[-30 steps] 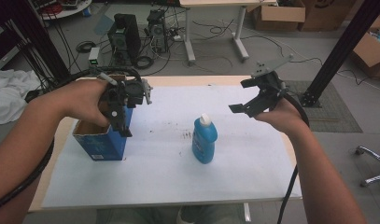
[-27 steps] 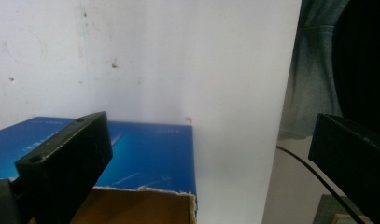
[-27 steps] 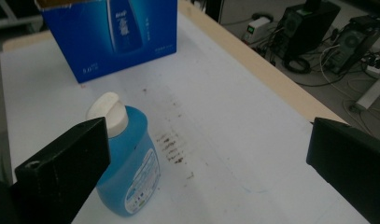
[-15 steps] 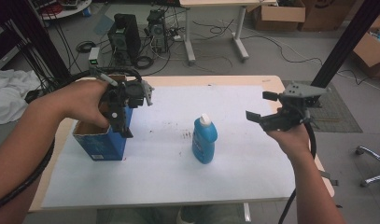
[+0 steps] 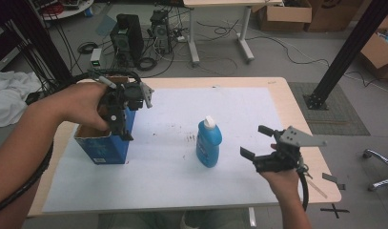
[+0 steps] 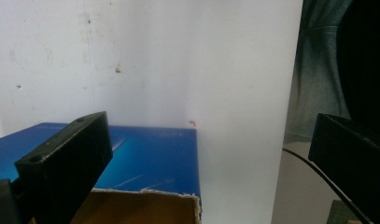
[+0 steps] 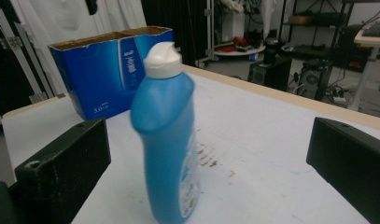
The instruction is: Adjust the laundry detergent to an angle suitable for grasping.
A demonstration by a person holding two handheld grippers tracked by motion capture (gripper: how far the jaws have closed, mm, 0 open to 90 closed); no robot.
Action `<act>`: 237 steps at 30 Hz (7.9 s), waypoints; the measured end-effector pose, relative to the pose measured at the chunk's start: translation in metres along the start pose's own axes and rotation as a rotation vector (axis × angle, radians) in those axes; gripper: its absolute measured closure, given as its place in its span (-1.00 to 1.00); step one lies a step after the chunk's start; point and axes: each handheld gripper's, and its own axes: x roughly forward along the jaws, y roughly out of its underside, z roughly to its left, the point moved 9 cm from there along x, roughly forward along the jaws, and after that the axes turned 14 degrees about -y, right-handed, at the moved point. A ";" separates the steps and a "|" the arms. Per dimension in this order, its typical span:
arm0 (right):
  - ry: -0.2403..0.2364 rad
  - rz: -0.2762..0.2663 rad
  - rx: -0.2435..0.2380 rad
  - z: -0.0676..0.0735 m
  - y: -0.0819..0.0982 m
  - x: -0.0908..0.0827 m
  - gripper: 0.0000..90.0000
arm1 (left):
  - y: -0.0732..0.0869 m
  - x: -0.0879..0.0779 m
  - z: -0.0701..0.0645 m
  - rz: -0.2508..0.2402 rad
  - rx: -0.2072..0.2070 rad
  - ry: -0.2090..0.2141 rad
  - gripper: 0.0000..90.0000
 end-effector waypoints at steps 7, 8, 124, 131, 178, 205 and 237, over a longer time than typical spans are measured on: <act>0.018 -0.002 -0.013 0.018 0.029 0.025 -1.00 | -0.003 0.003 -0.002 -0.008 0.005 0.003 -1.00; 0.022 -0.001 -0.011 0.019 0.033 0.029 -1.00 | -0.003 0.003 -0.002 -0.006 0.006 0.003 -1.00; 0.299 0.057 0.005 0.000 0.076 0.133 -0.06 | 0.001 0.009 -0.004 0.020 -0.018 0.006 -1.00; 0.294 0.070 0.011 0.000 0.075 0.133 0.00 | -0.001 0.010 -0.006 0.013 -0.014 0.010 -1.00; -0.615 0.237 -0.205 0.072 0.038 0.160 0.01 | -0.038 0.014 -0.042 -0.003 0.087 0.029 -1.00; -0.657 0.220 -0.202 0.089 0.037 0.188 0.02 | -0.073 0.037 -0.051 -0.029 0.133 -0.024 -1.00; -0.646 0.198 -0.208 0.089 0.034 0.191 0.02 | -0.081 0.044 -0.050 -0.004 0.164 -0.089 -0.63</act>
